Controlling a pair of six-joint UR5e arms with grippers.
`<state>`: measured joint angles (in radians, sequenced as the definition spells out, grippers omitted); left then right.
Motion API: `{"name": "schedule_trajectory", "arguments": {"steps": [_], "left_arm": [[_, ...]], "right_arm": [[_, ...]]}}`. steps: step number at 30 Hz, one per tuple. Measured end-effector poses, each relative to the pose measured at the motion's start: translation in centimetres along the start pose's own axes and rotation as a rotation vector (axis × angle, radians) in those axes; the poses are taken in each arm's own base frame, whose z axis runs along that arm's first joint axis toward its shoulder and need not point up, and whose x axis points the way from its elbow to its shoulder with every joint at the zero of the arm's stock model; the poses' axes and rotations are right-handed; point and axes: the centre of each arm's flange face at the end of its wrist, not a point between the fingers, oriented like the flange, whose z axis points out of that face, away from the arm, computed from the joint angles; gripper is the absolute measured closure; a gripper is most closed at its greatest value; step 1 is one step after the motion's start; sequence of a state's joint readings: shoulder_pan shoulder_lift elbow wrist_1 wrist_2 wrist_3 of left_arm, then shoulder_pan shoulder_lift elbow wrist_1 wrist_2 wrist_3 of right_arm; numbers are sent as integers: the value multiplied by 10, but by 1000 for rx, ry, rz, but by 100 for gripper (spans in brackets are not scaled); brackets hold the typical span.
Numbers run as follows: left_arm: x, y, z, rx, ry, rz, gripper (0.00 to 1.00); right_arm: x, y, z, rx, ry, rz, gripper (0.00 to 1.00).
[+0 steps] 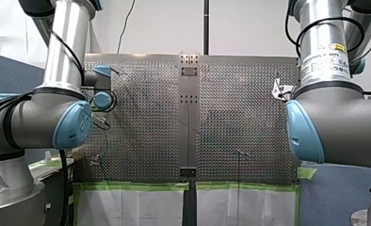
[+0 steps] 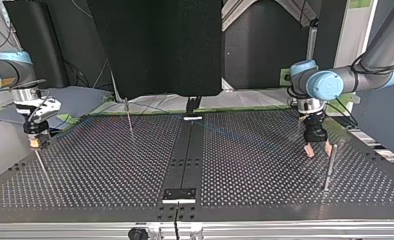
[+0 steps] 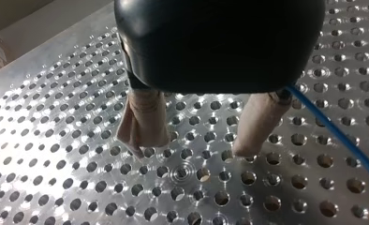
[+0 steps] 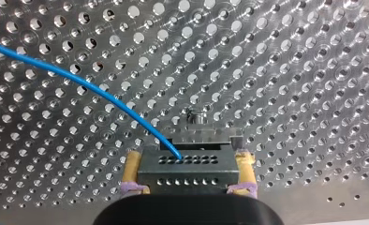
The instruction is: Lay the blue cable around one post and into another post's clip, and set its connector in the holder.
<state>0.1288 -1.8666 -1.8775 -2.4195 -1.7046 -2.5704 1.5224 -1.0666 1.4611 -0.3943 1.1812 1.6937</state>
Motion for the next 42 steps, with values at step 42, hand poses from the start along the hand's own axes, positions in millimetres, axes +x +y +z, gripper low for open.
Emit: {"name": "schedule_trajectory", "arguments": {"steps": [42], "left_arm": [[3,-1,-2,1,5,10,0]], "right_arm": [[2,-3,2,37,-18,-17,98]]}}
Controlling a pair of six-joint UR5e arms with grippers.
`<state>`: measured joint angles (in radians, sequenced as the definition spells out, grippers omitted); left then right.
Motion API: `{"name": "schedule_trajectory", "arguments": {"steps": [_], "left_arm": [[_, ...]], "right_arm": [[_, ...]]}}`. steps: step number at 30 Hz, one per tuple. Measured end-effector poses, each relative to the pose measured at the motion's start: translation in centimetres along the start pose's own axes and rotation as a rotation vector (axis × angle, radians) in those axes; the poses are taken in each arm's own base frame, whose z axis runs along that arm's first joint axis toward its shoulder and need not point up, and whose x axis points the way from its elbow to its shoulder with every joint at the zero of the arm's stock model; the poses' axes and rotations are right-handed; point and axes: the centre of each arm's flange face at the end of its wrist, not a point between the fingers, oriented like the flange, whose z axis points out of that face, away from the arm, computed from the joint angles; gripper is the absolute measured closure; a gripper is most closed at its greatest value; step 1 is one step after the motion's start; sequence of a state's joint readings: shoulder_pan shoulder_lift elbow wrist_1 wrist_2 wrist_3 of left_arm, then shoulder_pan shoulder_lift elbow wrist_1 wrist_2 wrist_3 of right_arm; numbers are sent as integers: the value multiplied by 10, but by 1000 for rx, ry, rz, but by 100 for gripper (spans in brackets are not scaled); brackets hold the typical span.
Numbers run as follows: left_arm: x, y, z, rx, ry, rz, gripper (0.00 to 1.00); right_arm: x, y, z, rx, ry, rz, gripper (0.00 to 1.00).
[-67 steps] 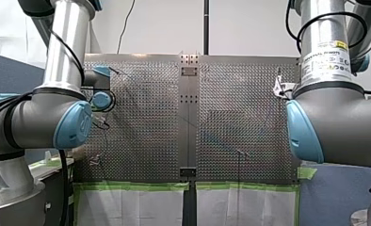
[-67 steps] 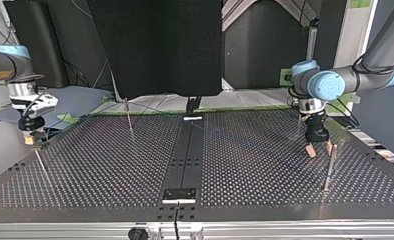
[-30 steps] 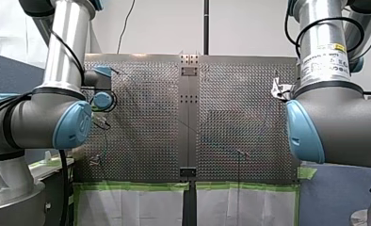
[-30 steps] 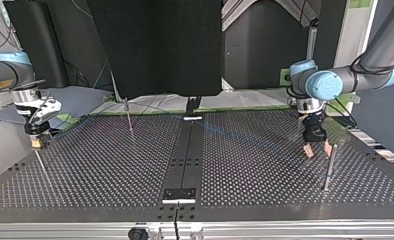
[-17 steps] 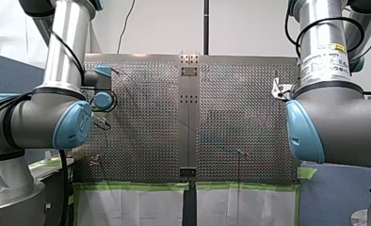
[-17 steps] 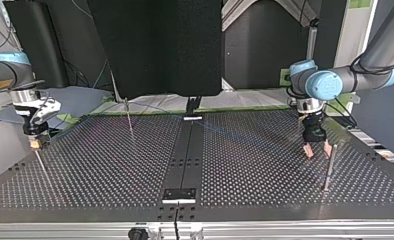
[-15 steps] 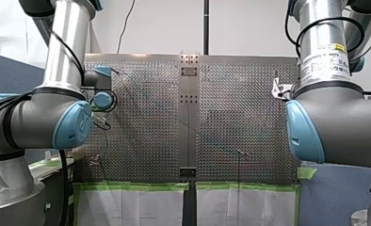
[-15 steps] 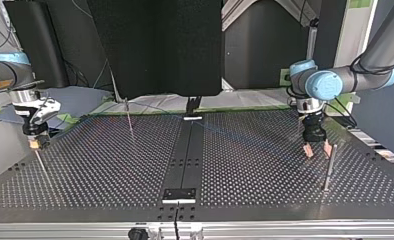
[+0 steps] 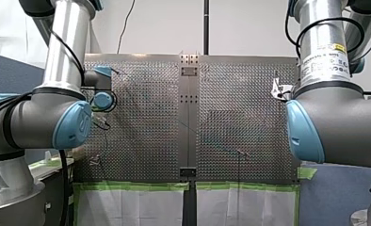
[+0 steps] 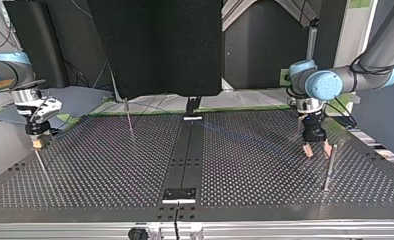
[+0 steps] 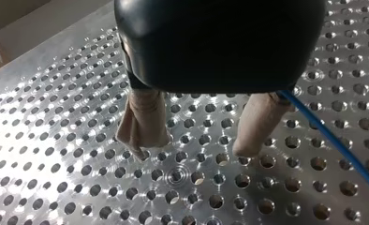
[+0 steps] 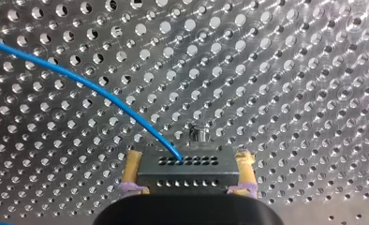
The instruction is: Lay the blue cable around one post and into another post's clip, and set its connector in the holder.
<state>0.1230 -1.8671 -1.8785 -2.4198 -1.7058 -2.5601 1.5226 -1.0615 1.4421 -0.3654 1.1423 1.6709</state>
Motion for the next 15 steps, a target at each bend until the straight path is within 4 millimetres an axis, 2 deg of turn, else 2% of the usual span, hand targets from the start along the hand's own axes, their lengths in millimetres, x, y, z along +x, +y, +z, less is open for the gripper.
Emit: {"name": "schedule_trajectory", "arguments": {"steps": [15], "left_arm": [[1,-1,0,2,1,2,0]], "right_arm": [[2,9,3,-2,35,41,98]]}}
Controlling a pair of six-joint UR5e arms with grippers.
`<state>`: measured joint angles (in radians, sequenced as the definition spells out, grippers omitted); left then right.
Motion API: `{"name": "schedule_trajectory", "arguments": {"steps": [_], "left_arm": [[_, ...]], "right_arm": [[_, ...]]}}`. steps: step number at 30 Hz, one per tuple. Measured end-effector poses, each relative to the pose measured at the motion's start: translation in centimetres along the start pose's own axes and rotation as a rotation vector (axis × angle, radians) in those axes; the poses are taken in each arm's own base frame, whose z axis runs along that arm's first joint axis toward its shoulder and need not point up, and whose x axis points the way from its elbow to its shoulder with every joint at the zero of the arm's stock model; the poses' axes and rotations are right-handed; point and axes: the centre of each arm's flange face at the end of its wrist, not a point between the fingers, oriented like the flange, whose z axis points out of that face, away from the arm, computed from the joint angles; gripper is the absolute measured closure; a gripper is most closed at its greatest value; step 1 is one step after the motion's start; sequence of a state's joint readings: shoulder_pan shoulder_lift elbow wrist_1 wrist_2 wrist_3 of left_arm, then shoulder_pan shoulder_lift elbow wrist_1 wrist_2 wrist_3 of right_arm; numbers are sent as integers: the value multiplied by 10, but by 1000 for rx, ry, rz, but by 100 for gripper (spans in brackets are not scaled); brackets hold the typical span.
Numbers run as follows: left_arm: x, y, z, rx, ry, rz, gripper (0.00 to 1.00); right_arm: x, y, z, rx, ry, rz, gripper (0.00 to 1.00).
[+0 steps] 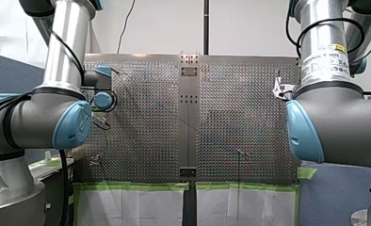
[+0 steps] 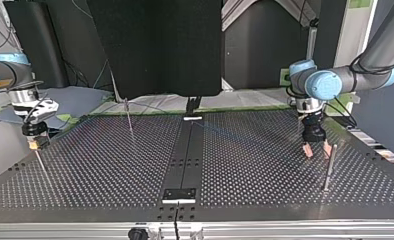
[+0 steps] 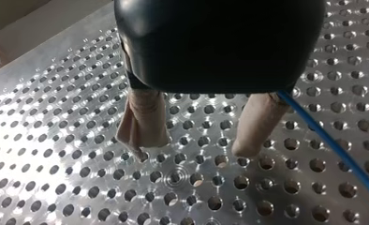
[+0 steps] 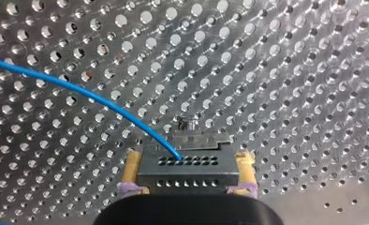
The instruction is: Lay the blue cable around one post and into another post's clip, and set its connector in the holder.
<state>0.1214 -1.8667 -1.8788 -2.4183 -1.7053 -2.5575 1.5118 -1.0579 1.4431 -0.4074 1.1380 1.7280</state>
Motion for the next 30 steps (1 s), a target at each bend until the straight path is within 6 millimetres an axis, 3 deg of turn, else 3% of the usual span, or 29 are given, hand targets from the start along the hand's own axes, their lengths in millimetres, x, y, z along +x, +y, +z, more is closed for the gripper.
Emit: {"name": "schedule_trajectory", "arguments": {"steps": [30], "left_arm": [[1,-1,0,1,1,2,0]], "right_arm": [[-2,0,3,25,14,3,98]]}}
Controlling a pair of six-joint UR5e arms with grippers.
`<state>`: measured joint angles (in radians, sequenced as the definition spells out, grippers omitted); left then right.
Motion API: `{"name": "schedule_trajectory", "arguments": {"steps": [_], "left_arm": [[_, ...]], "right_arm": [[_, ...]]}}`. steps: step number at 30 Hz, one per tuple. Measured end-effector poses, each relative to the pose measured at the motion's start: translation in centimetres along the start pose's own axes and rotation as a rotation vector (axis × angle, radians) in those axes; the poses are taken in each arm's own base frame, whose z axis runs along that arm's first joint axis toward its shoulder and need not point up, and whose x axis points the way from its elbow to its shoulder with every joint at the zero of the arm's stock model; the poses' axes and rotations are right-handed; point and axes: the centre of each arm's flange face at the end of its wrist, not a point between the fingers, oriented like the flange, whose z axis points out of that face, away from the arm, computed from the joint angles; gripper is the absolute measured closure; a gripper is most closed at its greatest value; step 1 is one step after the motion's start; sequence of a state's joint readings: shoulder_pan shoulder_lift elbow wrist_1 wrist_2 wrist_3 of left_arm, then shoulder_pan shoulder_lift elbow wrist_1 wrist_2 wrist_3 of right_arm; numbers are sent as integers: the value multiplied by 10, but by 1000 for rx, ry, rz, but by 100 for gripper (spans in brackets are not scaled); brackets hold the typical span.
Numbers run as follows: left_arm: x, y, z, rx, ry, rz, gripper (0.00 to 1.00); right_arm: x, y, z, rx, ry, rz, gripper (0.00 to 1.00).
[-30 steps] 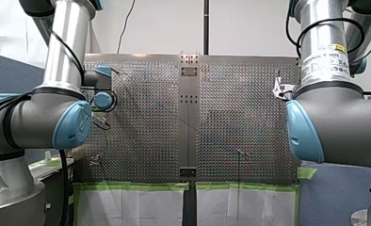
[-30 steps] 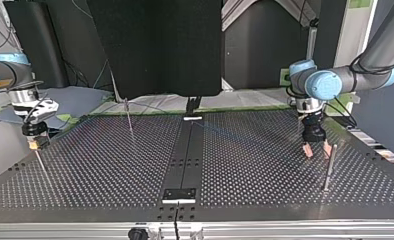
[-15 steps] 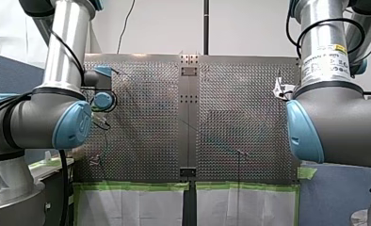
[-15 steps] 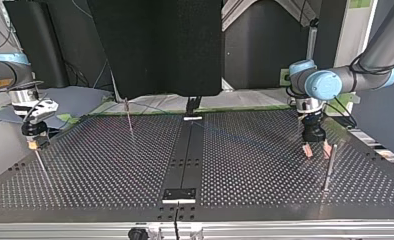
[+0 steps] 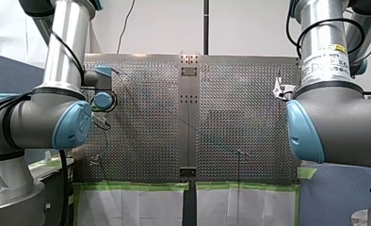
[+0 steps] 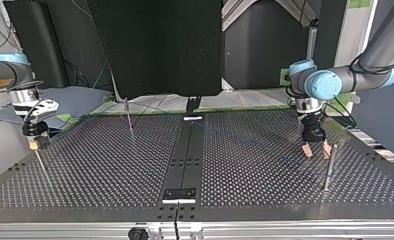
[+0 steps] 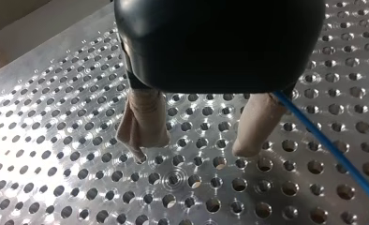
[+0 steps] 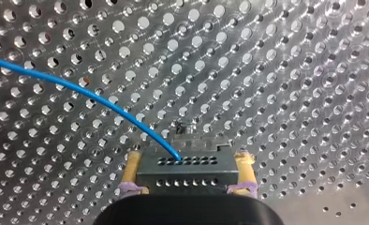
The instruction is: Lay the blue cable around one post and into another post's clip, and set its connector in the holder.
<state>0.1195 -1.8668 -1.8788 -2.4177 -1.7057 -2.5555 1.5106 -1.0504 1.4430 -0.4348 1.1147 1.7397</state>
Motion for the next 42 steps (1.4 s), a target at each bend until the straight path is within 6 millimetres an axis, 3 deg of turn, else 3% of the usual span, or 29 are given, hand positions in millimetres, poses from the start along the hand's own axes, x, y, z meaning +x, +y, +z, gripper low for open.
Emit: {"name": "schedule_trajectory", "arguments": {"steps": [42], "left_arm": [[2,-1,-1,2,2,6,0]], "right_arm": [[-1,3,2,8,15,23,98]]}}
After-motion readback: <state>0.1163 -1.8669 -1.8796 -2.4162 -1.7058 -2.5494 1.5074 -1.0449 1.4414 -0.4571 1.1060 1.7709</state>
